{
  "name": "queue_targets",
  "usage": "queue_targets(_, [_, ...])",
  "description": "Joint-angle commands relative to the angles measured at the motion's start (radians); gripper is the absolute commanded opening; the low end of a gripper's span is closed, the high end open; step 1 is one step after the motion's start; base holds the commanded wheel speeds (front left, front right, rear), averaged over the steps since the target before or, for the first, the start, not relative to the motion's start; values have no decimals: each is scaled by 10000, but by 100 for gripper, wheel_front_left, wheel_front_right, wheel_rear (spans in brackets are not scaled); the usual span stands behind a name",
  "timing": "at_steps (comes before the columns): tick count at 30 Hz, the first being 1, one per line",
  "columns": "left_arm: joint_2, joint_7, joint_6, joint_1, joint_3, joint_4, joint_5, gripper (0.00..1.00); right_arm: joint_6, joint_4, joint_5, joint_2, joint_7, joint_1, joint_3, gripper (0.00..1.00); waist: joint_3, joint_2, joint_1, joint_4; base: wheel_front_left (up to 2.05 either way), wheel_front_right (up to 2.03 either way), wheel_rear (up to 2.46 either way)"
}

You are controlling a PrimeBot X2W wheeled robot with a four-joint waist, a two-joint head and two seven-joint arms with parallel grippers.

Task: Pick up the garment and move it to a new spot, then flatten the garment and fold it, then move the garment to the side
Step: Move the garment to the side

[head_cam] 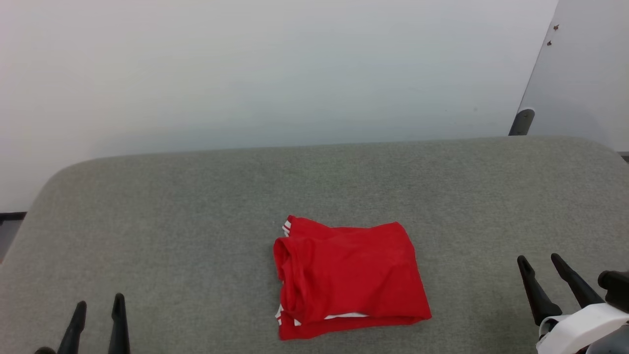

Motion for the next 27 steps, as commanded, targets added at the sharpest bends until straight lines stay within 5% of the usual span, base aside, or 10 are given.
queue_targets(1, [43,-7,-28,-3,-38,34,-36,100,-8,-57,-107,40,66,98,35,100,-8,-1,0,83,0,0,0])
queue_targets(8, [120,3,11,-50,28,-1,-67,100,-8,-80,-6,-60,371,-89,305,100,6,-1,0,508,0,0,0])
queue_targets(16, [291,195,117,-171,-69,-167,-36,100,-8,130,78,-58,811,-440,740,100,101,-1,0,1790,0,0,0])
queue_targets(27, [237,313,178,-182,-359,-254,-40,100,-8,894,378,-342,2371,-1108,997,100,247,-1,0,2767,0,0,0])
